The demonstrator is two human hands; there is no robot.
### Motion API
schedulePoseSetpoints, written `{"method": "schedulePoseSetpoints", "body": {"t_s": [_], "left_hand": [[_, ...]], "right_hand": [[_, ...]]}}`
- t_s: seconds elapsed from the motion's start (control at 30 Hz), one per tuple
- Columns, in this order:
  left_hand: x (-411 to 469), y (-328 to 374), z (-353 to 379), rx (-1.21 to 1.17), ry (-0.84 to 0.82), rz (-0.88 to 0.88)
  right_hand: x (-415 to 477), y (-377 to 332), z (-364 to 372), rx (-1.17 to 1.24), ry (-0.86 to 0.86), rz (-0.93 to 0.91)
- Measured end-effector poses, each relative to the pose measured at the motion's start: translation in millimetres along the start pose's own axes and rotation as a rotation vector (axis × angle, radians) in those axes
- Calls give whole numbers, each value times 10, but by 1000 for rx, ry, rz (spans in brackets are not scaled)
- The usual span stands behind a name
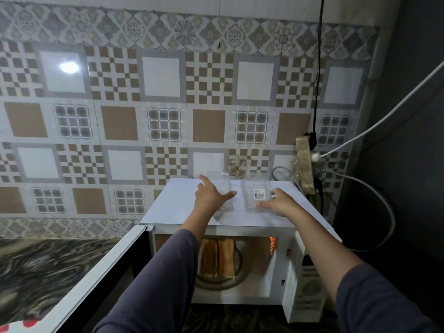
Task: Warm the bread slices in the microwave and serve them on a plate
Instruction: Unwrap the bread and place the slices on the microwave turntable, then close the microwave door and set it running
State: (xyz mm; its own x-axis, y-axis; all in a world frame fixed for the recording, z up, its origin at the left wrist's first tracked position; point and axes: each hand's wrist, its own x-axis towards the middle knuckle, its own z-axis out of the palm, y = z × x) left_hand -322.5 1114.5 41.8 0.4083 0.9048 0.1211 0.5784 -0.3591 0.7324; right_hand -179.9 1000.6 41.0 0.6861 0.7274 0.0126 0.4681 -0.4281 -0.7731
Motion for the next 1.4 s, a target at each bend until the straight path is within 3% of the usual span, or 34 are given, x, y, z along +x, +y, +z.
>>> {"method": "schedulePoseSetpoints", "body": {"t_s": [0.2, 0.33, 0.6, 0.87, 1.13, 1.27, 1.4], "left_hand": [[-288, 80, -83, -55, 150, 92], [-686, 134, -146, -82, 166, 116], [-1810, -71, -484, -51, 237, 96], [-3049, -671, -1124, -13, 461, 42], [-3655, -1487, -2112, -155, 713, -111], [-3786, -2063, -2244, -370, 634, -216], [-3840, -2472, -2036, -527, 362, -222]], "right_hand": [[-297, 50, -101, 66, 30, 6], [-647, 94, -186, 72, 14, 14], [-1578, 135, -149, 22, -70, -123], [-2535, -10, 597, 1, -145, -287], [-3503, -822, 1500, 156, -196, -614], [-3906, -1176, 1946, 151, -214, -748], [-4123, -1321, 2336, 106, -184, -771]]}}
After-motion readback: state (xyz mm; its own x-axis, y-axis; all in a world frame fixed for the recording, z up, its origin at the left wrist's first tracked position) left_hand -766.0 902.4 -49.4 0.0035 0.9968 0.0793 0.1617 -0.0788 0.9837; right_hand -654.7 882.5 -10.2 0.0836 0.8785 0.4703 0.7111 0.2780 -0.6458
